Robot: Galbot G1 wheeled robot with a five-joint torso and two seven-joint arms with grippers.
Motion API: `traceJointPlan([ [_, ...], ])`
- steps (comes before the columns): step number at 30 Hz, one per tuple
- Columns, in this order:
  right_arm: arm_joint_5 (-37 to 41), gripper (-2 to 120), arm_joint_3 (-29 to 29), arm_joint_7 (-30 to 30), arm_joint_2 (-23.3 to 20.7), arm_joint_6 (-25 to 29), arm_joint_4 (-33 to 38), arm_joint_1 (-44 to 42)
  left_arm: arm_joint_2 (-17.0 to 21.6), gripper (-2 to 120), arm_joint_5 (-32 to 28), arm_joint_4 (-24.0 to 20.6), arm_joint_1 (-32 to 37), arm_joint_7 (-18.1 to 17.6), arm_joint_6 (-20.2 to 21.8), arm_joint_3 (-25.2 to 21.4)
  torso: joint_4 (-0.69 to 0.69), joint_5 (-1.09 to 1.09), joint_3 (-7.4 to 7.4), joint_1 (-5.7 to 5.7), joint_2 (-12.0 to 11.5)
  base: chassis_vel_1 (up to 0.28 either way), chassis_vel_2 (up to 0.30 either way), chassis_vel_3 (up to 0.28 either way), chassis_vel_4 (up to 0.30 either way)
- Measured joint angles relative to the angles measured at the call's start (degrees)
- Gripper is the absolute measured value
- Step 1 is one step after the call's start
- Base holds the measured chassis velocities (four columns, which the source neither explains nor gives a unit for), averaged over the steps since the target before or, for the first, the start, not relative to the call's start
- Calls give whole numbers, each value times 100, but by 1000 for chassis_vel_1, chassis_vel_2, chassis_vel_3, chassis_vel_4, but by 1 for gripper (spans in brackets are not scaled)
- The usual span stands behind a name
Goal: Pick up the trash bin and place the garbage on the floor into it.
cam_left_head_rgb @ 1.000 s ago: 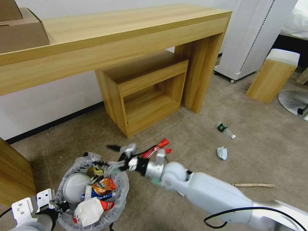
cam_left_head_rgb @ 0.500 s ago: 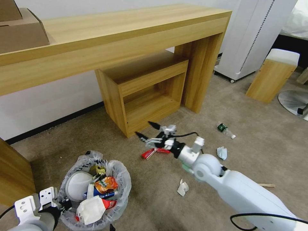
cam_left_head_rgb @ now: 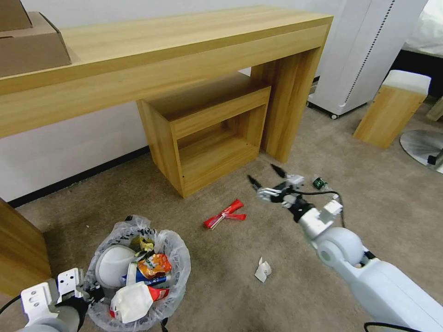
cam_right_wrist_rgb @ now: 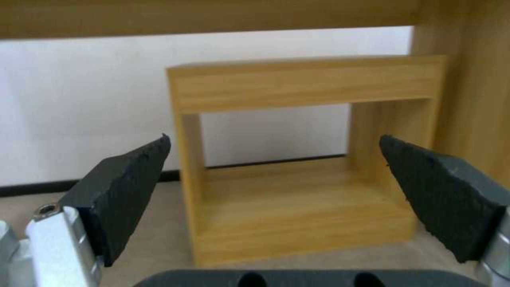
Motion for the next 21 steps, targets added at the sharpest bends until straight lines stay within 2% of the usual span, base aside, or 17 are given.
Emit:
traceJointPlan([
  [2,-146,100,122,-10,41,5,-19,-113,2,0,25,0,-1,23,0,2,0,1,0,0,0,0,0,0,0],
  [4,-836,100,706,116,153,-165,-59,-655,-23,0,151,41,-14,102,0,77,-1,-1,0,0,0,0,0,0,0],
  [5,-836,100,706,116,153,-165,-59,-655,-23,0,151,41,-14,102,0,77,-1,-1,0,0,0,0,0,0,0],
  [6,-981,100,791,369,142,-296,-139,-871,-59,0,250,94,-16,152,3,139,-2,0,0,0,0,0,0,0,0],
  [12,-1291,100,810,539,55,-465,-441,-995,-66,0,366,173,-21,282,49,162,1,0,0,0,0,0,0,0,0],
  [13,-1322,100,787,799,14,-692,-482,-1073,-58,0,384,176,-20,342,66,163,1,-1,0,0,0,0,0,0,0],
  [16,-785,100,532,1246,-142,-1196,-526,-1284,-11,0,497,228,-38,510,93,158,-2,0,0,0,0,0,0,0,0],
  [21,-16,100,338,1191,-241,-1707,-600,-1335,52,0,601,311,-88,619,108,196,0,0,0,0,0,0,0,0,0],
])
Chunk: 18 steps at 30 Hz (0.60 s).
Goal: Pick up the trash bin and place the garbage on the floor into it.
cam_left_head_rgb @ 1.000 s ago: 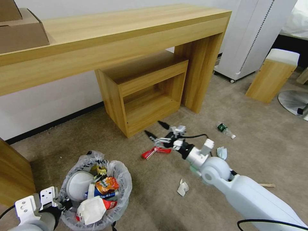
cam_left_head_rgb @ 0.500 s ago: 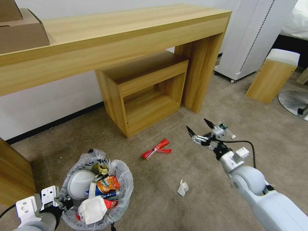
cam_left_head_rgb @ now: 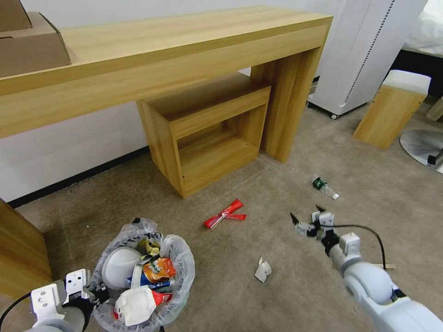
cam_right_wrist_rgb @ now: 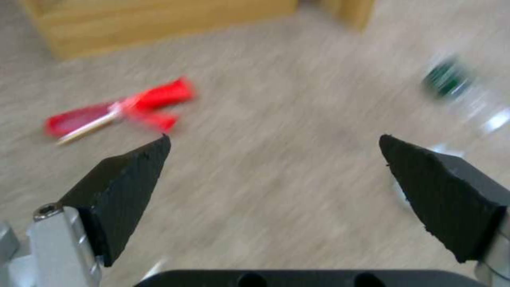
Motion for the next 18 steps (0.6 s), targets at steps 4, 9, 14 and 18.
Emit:
traceJointPlan([
  [4,587,100,-345,170,-115,-368,-91,110,59,0,10,93,-40,17,0,57,-1,0,0,0,0,0,0,0,0],
  [9,1167,100,-585,448,33,-816,-414,417,73,0,12,212,-95,0,-15,113,0,0,1,0,0,0,0,0,0],
  [14,1342,100,-847,405,346,-949,-825,642,73,0,44,314,-119,-7,-34,159,0,0,0,0,0,0,0,0,0],
  [18,1300,100,-1078,396,542,-939,-1112,797,73,0,69,350,-117,-13,-44,174,0,-2,1,0,0,0,0,0,0],
])
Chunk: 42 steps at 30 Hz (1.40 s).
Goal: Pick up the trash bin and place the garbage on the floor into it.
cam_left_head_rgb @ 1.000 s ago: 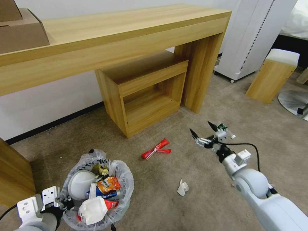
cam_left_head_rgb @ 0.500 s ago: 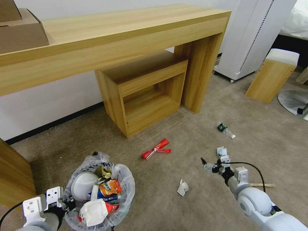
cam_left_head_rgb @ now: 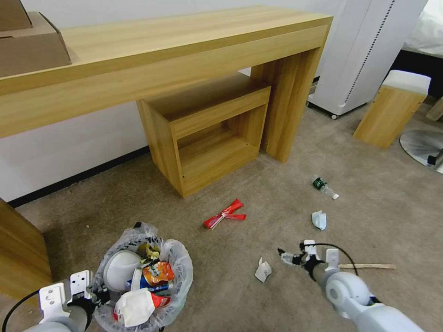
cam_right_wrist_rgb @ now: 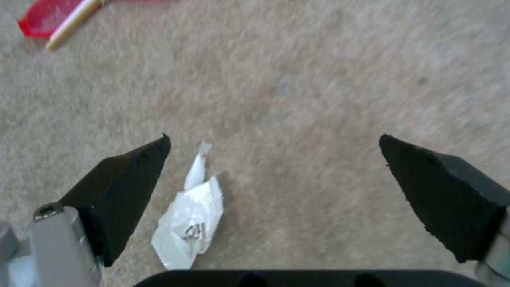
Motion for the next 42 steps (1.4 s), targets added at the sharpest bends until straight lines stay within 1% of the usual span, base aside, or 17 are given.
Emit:
traceJointPlan([
  [5,-109,100,-271,-81,193,136,-341,204,-6,0,59,34,14,-19,-23,14,0,0,0,0,0,0,0,0,0],
  [10,-97,100,-511,-26,348,136,-576,367,-50,0,135,47,12,-38,-40,73,0,1,0,0,0,0,0,0,0],
  [21,-128,100,-886,-16,713,203,-872,585,-166,0,289,134,-23,-54,-68,179,0,1,0,0,0,0,0,0,0],
  [25,-199,100,-948,0,767,232,-949,617,-203,0,336,162,-29,-53,-77,199,0,2,0,0,0,0,0,0,0],
  [34,-261,100,-902,-35,726,310,-993,510,-227,0,368,168,-40,-42,-86,211,-1,1,0,0,0,0,0,0,0],
  [42,-357,100,-932,-121,901,398,-1160,478,-228,0,392,173,-22,-37,-106,205,0,1,-1,0,0,0,0,0,0],
])
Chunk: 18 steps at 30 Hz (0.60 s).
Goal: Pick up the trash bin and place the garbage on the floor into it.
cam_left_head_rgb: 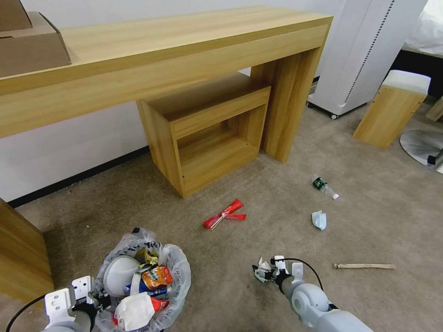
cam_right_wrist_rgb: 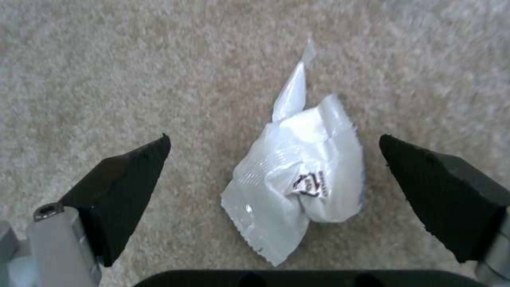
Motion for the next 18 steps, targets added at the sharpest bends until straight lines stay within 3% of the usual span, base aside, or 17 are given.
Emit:
traceJointPlan([
  [11,-172,97,-41,-100,115,119,-274,35,-1,0,4,43,-12,6,-15,7,0,-2,-1,0,0,0,0,0,0],
  [18,-180,77,-38,-100,34,156,-281,16,13,0,8,60,-55,10,-27,35,-2,-3,-1,0,1,0,0,0,0],
])
